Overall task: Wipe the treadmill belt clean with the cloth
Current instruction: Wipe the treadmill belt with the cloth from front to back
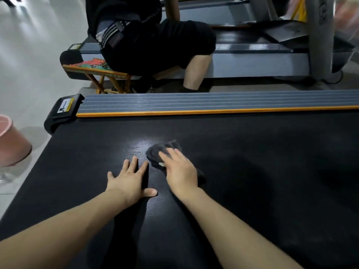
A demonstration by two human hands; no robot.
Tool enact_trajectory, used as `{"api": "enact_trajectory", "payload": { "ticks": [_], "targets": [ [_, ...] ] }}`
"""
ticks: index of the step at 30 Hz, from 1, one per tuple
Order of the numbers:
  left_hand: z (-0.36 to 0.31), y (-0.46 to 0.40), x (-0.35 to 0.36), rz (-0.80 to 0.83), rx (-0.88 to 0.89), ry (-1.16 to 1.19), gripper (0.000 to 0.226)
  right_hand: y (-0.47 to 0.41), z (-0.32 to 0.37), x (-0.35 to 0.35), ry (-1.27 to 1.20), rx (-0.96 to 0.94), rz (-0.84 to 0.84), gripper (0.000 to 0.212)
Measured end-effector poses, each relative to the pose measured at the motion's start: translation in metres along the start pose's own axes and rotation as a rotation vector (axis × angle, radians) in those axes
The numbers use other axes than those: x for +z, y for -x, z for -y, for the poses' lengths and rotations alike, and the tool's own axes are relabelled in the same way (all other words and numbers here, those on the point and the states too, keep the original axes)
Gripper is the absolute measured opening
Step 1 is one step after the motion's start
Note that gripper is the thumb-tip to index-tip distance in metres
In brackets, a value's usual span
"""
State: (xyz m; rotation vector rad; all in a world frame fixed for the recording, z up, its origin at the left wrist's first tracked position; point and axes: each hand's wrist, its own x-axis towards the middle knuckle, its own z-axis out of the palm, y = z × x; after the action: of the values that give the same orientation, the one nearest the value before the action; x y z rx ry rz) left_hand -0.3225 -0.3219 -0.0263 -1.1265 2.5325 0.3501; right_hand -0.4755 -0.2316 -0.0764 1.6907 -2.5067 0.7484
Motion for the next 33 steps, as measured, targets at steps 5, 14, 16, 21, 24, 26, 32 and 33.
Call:
{"api": "enact_trajectory", "payload": {
  "ticks": [5,14,16,21,24,26,32,33],
  "targets": [
    [0.01,0.02,-0.001,0.005,0.016,-0.025,0.096,0.014,-0.09,-0.042,0.055,0.173,-0.063,0.05],
    [0.019,0.022,-0.001,0.093,-0.016,0.09,0.114,0.058,-0.064,-0.037,0.05,0.007,0.003,0.044],
    [0.018,0.02,0.001,0.095,-0.018,0.091,0.114,0.055,-0.077,-0.048,-0.014,-0.138,0.057,0.041],
    [0.018,0.021,0.004,0.084,-0.028,0.115,0.112,-0.029,-0.103,-0.047,0.033,0.078,-0.011,0.039],
    [0.019,0.023,0.005,0.066,-0.028,0.129,0.111,-0.038,-0.091,-0.041,0.044,0.145,-0.031,0.039],
    [0.02,0.026,0.007,0.06,-0.021,0.113,0.11,0.001,-0.079,-0.049,-0.016,-0.062,-0.042,0.038],
    [0.031,0.027,-0.003,0.098,-0.043,0.043,0.116,0.078,-0.071,-0.064,-0.145,-0.508,0.221,0.032],
    [0.032,0.026,-0.004,0.105,-0.081,0.038,0.121,0.06,-0.072,-0.058,-0.139,-0.497,0.201,0.032]
  ]
}}
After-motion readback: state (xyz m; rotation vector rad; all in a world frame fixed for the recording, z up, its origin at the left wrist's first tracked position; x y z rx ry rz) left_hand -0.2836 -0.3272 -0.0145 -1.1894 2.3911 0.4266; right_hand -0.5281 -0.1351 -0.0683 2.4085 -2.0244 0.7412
